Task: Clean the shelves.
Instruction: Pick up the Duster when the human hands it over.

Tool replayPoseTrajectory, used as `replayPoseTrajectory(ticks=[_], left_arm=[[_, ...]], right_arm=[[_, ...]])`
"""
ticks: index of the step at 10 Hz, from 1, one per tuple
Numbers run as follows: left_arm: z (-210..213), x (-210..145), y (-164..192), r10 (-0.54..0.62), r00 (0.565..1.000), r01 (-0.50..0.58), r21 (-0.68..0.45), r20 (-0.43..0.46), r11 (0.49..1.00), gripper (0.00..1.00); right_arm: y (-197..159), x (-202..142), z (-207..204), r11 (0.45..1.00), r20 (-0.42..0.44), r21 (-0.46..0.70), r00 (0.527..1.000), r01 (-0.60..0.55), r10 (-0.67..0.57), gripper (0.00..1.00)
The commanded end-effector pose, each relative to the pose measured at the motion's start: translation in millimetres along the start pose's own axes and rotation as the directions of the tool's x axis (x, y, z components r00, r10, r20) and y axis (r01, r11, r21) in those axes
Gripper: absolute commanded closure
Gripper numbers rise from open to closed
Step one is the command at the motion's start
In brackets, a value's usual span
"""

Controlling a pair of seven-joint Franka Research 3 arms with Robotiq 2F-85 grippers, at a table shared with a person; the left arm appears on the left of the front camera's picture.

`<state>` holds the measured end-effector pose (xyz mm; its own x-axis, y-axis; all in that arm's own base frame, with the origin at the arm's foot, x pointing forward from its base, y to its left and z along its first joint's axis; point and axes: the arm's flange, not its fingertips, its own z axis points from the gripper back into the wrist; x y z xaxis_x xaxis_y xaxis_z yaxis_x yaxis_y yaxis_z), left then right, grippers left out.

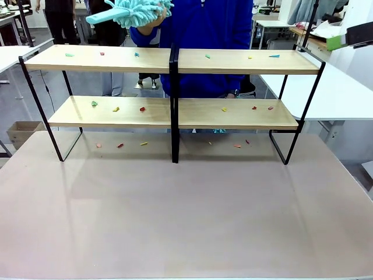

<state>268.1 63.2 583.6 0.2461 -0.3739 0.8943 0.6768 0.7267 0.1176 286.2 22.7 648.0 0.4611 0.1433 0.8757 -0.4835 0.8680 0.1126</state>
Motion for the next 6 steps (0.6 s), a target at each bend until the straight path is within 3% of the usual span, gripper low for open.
replayPoseTrajectory(ticks=[1, 6], left_arm=[[0.9, -1.7, -0.3, 0.004, 1.0, -0.004, -0.004, 0.001, 1.0, 0.0], [0.9, -1.7, -0.3, 0.004, 1.0, -0.004, -0.004, 0.001, 1.0, 0.0]], right_arm=[[-0.9, -0.1, 0.2, 1.0, 0.001, 0.0, 1.0, 0.003, -0.003, 0.0], [-0.9, -0.1, 0.2, 1.0, 0.001, 0.0, 1.0, 0.003, -0.003, 0.0]])
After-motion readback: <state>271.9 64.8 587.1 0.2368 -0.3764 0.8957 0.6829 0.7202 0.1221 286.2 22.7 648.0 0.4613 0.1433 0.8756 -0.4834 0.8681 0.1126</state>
